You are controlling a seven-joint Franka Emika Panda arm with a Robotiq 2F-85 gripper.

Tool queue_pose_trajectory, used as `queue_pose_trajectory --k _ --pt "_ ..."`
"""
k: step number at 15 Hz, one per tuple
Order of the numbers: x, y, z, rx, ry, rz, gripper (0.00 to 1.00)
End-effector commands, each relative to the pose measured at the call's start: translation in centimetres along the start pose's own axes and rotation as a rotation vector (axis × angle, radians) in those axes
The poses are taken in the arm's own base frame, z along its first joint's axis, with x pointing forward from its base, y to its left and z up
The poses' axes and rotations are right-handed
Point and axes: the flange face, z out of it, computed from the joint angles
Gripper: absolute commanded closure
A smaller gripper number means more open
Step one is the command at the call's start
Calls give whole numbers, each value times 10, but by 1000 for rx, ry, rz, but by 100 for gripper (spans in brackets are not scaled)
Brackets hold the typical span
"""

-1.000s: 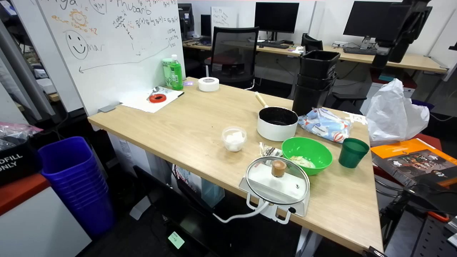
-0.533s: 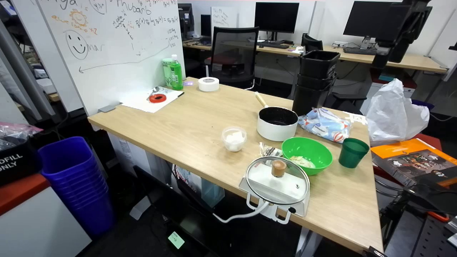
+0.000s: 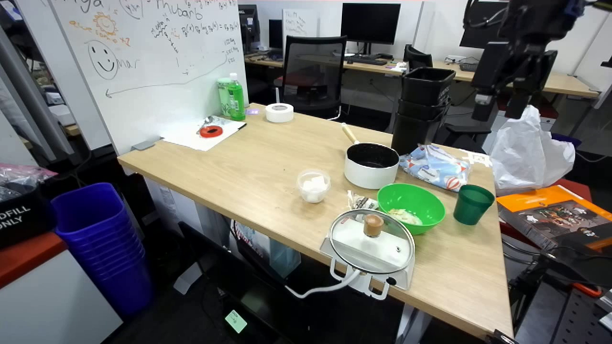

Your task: Pour the contents in the green bowl into the white pot

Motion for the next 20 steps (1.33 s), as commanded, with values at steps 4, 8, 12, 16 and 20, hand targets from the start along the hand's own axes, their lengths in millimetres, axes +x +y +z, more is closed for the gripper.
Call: queue_pose_trajectory --k 4,8,12,16,20 --pt "8 -1 14 15 -19 62 0" --pt "5 -1 8 18 -4 60 0" --pt "6 -6 21 123 -23 154 0" --pt "5 7 52 191 -13 388 0" --pt "0 26 81 163 92 547 0"
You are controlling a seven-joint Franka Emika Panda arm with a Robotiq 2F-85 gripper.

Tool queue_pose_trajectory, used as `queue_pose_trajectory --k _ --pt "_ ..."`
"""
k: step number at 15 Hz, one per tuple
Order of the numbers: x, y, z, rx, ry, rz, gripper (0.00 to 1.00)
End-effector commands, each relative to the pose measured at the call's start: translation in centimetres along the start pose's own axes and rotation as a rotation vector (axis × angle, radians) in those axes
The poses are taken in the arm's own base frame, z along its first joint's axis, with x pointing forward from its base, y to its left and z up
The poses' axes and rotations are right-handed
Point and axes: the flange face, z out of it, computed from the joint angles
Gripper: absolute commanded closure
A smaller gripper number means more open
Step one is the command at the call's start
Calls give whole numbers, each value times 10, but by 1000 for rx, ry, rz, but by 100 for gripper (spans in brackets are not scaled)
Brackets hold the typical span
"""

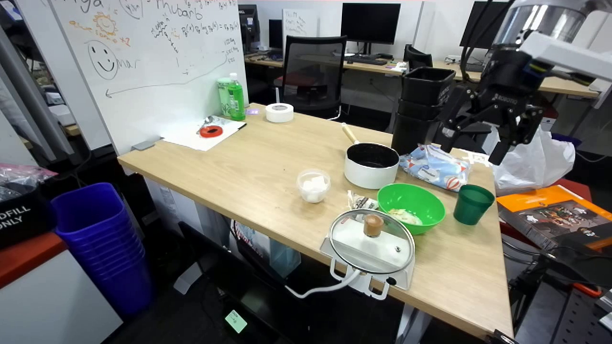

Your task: Pour the contents in the green bowl into the white pot

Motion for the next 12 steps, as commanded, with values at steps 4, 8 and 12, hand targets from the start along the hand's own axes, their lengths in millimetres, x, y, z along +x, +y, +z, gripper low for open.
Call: queue_pose_trajectory --k 4,8,12 --pt "1 9 9 9 60 66 0" --pt "1 8 7 13 66 69 0" --pt "7 8 23 27 73 169 0"
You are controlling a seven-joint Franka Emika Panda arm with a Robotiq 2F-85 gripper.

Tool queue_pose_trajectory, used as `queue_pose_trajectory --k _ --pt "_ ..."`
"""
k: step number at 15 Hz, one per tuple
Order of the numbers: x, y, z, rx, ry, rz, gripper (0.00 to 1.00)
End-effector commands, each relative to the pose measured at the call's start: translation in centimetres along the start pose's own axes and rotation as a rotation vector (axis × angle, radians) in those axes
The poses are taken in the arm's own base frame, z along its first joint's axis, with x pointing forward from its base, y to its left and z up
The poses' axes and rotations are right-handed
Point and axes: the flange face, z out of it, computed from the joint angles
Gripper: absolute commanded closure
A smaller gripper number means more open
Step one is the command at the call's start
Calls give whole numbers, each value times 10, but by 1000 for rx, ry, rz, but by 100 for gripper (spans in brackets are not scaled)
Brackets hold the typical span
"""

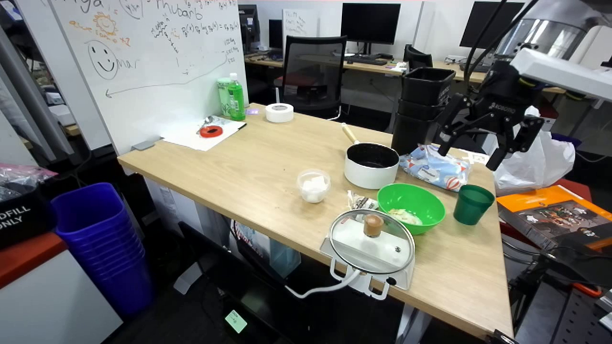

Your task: Pour the contents in the green bowl into the white pot

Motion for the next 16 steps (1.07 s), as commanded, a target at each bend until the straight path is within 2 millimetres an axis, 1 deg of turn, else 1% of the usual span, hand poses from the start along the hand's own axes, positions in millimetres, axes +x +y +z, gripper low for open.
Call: queue_pose_trajectory --k 1,4,6,7,9,10,11,12,16 --pt "7 0 19 9 29 137 0" --pt "16 -4 39 -13 104 288 0" --pt "18 -5 57 -38 139 389 0" --pt "18 -3 68 -73 142 439 0" --pt "11 8 89 -168 88 510 0" --pt "11 3 80 -125 101 457 0" --pt "10 6 88 -151 90 482 0" --pt "10 7 91 -158 86 493 0" --pt "11 6 91 -156 88 501 0"
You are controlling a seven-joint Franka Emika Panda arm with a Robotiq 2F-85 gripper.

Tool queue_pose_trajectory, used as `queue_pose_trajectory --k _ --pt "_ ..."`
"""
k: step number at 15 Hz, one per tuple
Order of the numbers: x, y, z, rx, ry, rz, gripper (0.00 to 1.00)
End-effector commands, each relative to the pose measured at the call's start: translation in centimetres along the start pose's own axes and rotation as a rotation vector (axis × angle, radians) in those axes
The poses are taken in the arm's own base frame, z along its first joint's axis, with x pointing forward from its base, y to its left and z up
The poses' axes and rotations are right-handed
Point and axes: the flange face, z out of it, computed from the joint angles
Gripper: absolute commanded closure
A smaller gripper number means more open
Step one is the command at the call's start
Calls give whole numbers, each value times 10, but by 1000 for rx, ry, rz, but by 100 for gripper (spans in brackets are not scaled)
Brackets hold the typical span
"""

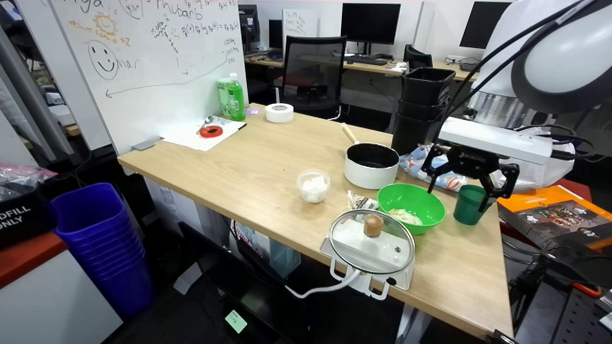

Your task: Pour the contents in the green bowl into the white pot

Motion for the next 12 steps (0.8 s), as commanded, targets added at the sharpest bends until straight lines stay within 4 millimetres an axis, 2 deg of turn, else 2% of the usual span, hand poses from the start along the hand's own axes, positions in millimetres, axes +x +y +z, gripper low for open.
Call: queue_pose_trajectory --k 1,4,10,12 --pt "0 -5 1 43 -1 15 0" --pt "-3 -9 11 82 -33 78 0" --pt "-9 0 54 59 -100 239 0" --pt "-8 0 59 108 -99 270 0"
